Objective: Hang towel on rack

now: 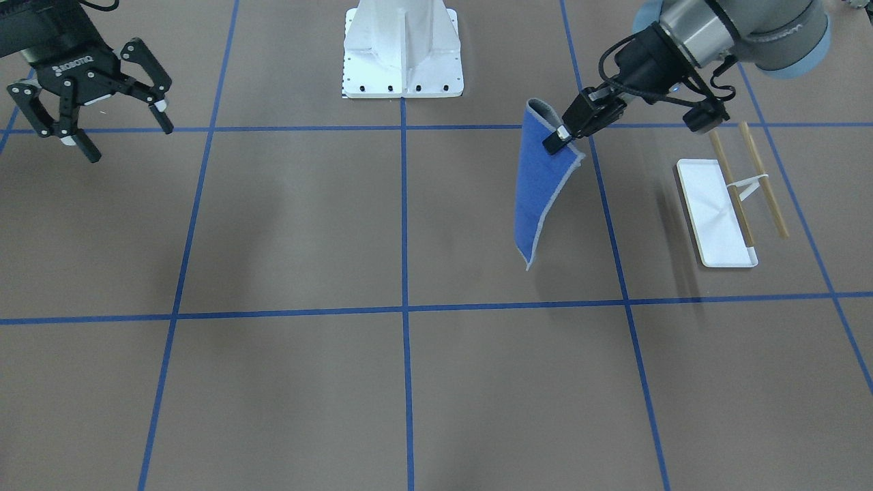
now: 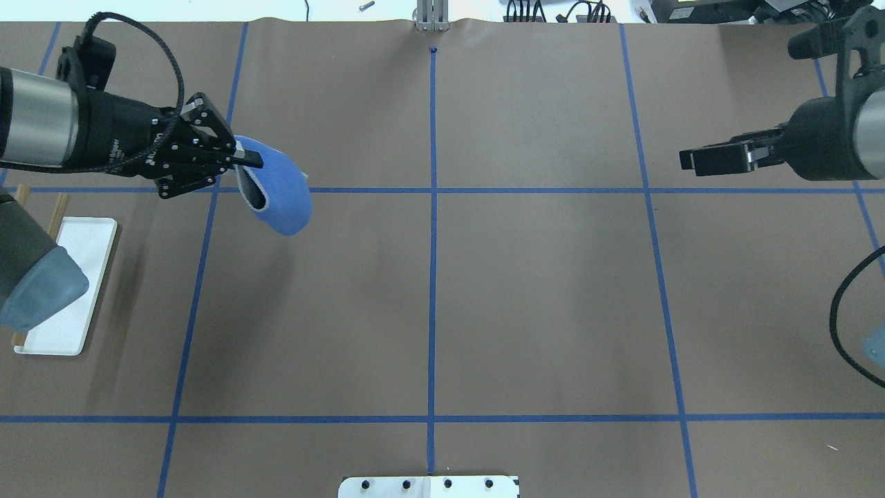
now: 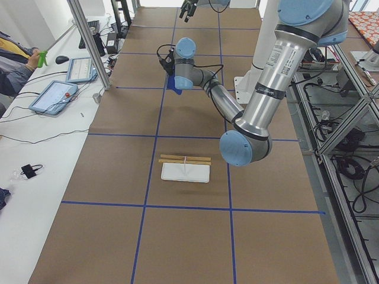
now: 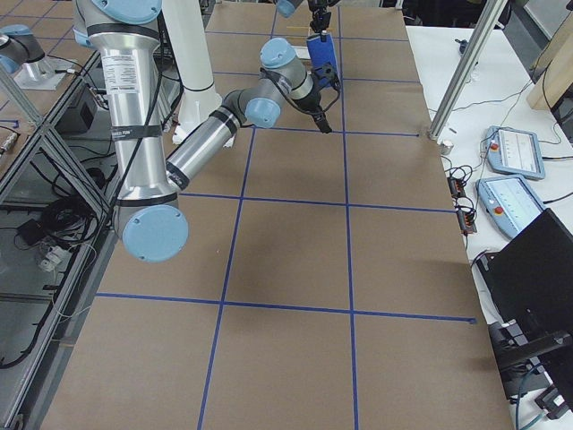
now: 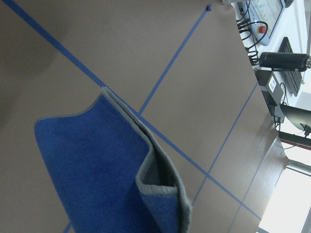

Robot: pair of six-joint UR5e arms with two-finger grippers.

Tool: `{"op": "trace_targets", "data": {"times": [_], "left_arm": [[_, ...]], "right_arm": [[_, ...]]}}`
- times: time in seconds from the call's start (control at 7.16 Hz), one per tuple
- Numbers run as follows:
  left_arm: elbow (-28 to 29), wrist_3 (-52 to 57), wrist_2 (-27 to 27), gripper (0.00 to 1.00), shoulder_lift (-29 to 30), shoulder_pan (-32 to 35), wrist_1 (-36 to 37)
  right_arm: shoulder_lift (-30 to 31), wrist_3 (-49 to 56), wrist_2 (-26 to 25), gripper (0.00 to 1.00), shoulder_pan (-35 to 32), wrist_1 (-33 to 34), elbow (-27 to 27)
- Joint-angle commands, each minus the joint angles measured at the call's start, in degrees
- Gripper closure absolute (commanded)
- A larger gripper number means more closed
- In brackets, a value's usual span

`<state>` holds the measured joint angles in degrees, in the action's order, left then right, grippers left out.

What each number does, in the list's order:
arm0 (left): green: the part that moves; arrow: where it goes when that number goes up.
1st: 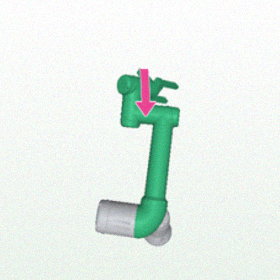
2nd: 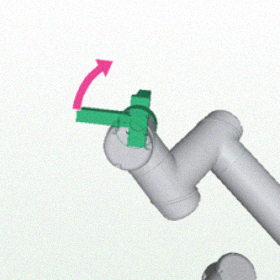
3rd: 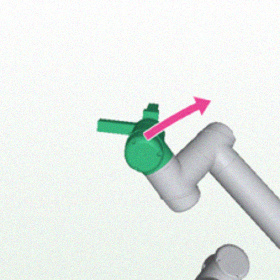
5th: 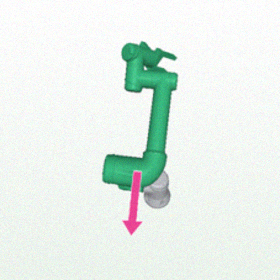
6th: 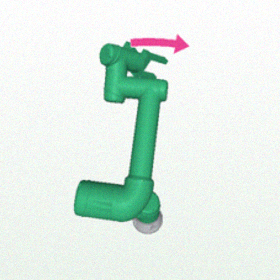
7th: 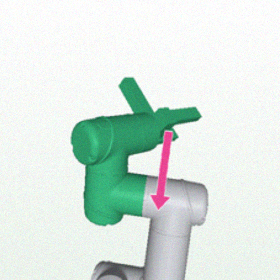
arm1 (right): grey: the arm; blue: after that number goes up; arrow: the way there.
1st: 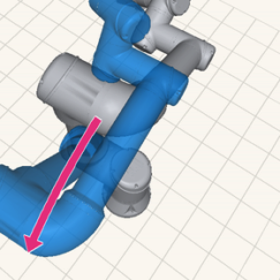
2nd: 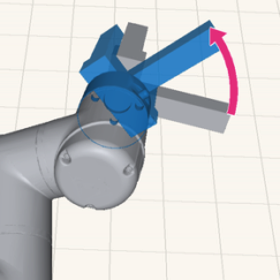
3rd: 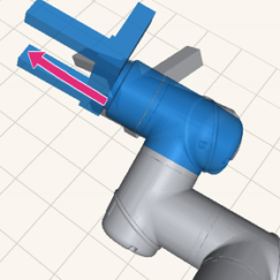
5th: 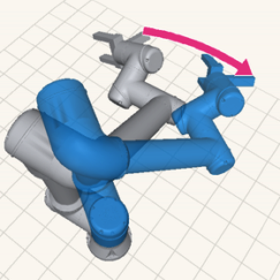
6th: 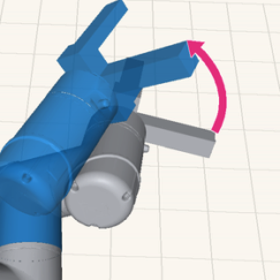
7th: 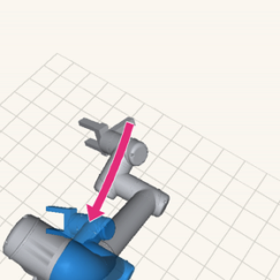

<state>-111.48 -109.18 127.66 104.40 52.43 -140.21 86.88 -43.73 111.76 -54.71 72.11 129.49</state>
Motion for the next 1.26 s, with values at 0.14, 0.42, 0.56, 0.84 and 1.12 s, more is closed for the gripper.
{"op": "trace_targets", "data": {"times": [0.14, 0.42, 0.56, 0.84, 1.12], "left_arm": [[0.73, 21.6, 3.81, 1.0, -14.1, 4.85, -8.8], [6.69, 24.62, 15.2, 1.0, -16.15, 13.0, -14.44], [9.94, 29.07, 19.43, 1.0, -19.21, 15.83, -19.96], [14.08, 33.23, 25.51, 1.0, -20.12, 19.97, -23.96], [15.15, 32.55, 30.61, 1.0, -22.39, 20.86, -25.03]], "right_arm": [[5.22, 15.96, 5.12, 0.0, -11.43, 5.66, -4.84], [6.03, 22.88, 11.78, 0.0, -17.16, 5.58, -9.84], [5.94, 23.86, 12.33, 0.0, -17.44, 5.24, -11.61], [5.94, 24.05, 12.43, 0.0, -17.44, 5.14, -11.89], [5.85, 23.96, 12.43, 0.0, -17.44, 5.14, -12.06]]}}
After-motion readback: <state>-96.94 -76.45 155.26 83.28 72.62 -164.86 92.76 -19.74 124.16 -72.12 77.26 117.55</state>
